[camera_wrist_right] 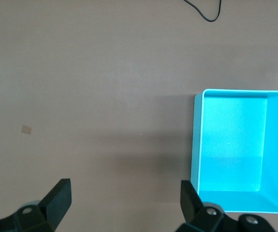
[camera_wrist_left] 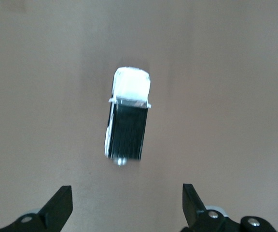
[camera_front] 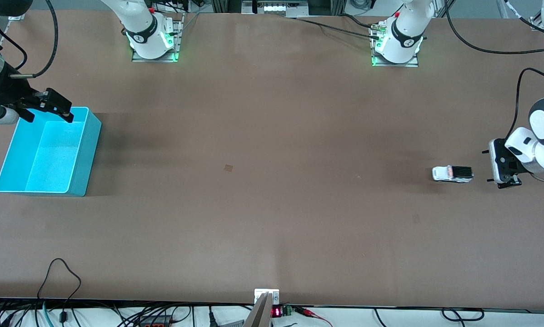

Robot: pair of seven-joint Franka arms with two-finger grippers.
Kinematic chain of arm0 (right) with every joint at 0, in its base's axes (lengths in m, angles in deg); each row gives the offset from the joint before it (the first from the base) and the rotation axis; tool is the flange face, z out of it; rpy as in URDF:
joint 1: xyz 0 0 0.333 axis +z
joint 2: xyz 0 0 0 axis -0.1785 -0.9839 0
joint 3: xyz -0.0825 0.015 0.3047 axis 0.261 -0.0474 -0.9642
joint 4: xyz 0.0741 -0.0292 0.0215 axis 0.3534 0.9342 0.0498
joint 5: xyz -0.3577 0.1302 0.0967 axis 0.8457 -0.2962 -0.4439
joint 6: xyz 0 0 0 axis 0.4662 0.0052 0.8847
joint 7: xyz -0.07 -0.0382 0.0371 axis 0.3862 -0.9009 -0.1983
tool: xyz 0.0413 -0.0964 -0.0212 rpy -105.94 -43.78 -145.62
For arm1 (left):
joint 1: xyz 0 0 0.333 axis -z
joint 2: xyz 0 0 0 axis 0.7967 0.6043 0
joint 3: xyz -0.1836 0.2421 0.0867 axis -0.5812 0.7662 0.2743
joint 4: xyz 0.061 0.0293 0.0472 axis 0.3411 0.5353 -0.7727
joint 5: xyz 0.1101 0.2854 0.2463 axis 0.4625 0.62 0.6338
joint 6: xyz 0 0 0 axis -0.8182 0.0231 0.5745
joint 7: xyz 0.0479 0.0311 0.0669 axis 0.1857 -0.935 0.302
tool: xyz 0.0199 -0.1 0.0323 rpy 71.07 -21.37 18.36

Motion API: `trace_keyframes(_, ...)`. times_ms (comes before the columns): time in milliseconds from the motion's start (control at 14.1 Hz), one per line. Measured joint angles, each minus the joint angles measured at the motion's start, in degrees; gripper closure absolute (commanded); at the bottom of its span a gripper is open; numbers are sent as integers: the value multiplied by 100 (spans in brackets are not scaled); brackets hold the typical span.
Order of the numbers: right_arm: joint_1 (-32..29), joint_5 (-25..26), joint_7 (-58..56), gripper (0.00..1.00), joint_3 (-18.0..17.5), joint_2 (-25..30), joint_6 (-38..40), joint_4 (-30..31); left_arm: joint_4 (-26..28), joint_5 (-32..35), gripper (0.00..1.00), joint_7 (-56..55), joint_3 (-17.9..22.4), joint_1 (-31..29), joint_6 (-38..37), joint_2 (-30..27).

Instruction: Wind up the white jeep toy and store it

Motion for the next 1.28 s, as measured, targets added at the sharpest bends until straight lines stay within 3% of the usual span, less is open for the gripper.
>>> trace_keyframes(425,0,0,0,0,0,0,6,0,-1172,0,0,-2066,-34,474,-1959,-30)
trace_keyframes(780,0,0,0,0,0,0,11,0,-1878,70,0,-4157,-93,1118,-3081,-51)
trace_keyframes(992,0,0,0,0,0,0,15,0,-2146,80,0,-5543,-163,1428,-3550,-151)
trace_keyframes(1276,-1,0,0,0,0,0,17,0,-2268,80,0,-6807,-161,1591,-3625,-337)
